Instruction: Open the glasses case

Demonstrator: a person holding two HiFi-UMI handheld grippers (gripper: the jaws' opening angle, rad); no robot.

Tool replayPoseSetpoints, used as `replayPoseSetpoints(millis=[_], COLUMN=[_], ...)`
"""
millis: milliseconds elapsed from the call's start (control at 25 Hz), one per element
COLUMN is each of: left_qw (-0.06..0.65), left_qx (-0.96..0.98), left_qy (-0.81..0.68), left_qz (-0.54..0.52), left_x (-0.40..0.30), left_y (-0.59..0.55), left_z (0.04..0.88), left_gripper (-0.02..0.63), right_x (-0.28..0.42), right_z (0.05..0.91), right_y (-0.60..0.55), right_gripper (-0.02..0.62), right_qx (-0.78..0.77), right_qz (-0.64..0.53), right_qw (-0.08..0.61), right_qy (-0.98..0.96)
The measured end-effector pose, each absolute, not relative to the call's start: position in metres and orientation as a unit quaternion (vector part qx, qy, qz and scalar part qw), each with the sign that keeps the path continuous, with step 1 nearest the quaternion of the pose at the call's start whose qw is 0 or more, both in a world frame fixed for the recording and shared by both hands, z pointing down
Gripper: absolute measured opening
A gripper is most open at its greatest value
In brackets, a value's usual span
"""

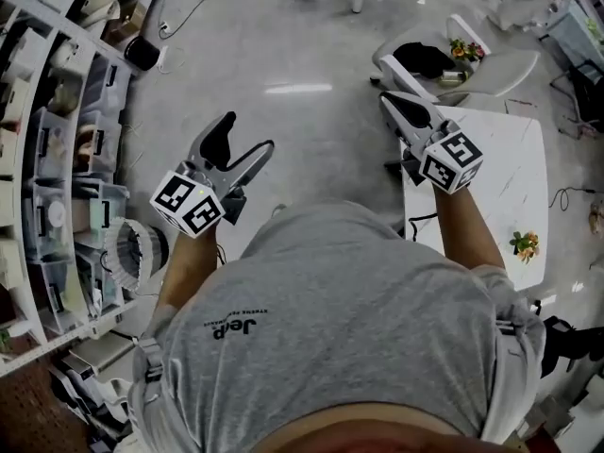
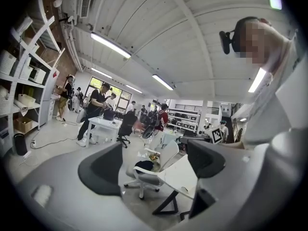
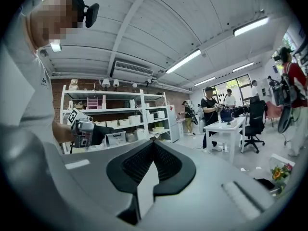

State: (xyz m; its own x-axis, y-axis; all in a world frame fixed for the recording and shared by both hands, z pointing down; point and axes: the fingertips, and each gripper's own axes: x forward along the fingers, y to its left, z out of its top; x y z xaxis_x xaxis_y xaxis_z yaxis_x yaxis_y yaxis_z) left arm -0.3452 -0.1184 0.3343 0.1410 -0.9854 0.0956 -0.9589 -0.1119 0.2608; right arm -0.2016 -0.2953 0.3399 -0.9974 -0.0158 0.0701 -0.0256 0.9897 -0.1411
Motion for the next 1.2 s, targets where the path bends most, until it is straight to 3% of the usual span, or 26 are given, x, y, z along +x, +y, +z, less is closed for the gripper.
replayPoseSetpoints(millis=[240,560,800,1200], left_qw=[0.11,0.104,0.105,0.097], left_qx=[0.785,0.827,0.859,0.92], left_qy=[-0.609,-0.552,-0.502,-0.37], left_qz=[-0.039,-0.028,0.004,0.078], left_x=[-0.374,-0.349,-0.3,-0.158], left_y=[-0.129,-0.164,-0.212,-0.3], left_z=[0.333,0.337,0.355,0.419], left_gripper=[0.453,0.453,0.453,0.453], right_x=[-0.217,-0.186,-0.132,0.003], right_z=[0.336,0.332,0.333,0.366], right_y=[-0.289,-0.3,-0.324,-0.365], right_gripper=[0.002,0.002,0.002,0.002], right_qx=[0.068,0.127,0.172,0.282], right_qz=[0.082,0.066,0.057,0.081], right_qw=[0.03,0.037,0.034,0.023], right_qy=[-0.994,-0.989,-0.983,-0.956])
